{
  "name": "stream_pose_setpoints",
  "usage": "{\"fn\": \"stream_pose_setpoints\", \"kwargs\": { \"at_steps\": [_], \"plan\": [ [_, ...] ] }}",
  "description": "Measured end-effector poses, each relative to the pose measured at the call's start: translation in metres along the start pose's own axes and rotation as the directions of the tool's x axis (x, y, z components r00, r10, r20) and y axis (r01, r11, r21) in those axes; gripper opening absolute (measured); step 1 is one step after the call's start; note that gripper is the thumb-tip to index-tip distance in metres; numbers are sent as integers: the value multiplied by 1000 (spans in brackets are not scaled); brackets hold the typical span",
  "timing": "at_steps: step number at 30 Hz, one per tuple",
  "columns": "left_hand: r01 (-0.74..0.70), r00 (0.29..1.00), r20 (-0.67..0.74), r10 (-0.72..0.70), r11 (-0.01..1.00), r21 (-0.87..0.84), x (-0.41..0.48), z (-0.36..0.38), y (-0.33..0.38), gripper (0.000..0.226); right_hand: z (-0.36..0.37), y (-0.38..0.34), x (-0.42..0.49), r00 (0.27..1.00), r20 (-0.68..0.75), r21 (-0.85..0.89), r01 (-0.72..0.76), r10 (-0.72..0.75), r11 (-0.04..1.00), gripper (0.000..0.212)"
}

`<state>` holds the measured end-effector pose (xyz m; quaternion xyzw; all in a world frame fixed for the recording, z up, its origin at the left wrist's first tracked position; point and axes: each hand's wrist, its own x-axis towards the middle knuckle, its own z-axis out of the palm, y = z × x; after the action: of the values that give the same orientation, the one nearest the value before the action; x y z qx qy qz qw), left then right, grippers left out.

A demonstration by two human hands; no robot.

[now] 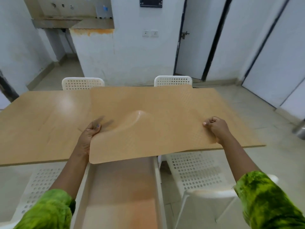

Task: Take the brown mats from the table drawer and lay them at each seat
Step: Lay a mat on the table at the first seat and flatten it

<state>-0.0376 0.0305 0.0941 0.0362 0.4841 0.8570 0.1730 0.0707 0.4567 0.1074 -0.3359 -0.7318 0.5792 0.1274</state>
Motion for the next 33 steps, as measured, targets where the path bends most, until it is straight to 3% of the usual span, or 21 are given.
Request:
{"fn": "stream_pose_setpoints", "kwargs": {
  "at_steps": [7, 14, 17, 25, 33],
  "plan": [
    [62, 987, 136, -87, 982, 178, 43, 111, -49, 38, -117, 24, 30, 983, -184, 83, 2, 13, 997, 26],
    [97, 991, 57, -119, 951, 295, 84, 202, -121, 46, -211, 51, 82, 970, -244, 71, 4, 13, 997, 23],
    [105, 994, -13, -105, 975, 196, 91, 235, -152, 52, -239, 55, 111, 981, -194, 49, -19, 29, 999, 32],
    [95, 978, -208, -32, 950, 298, 120, 270, -189, 59, -240, 80, 169, 972, -226, 83, -55, 73, 995, 26],
    [223, 939, -333, -87, 891, 396, 148, 245, -232, 61, -225, 118, 202, 962, -233, 17, -143, 143, 990, 18]
  ]
}}
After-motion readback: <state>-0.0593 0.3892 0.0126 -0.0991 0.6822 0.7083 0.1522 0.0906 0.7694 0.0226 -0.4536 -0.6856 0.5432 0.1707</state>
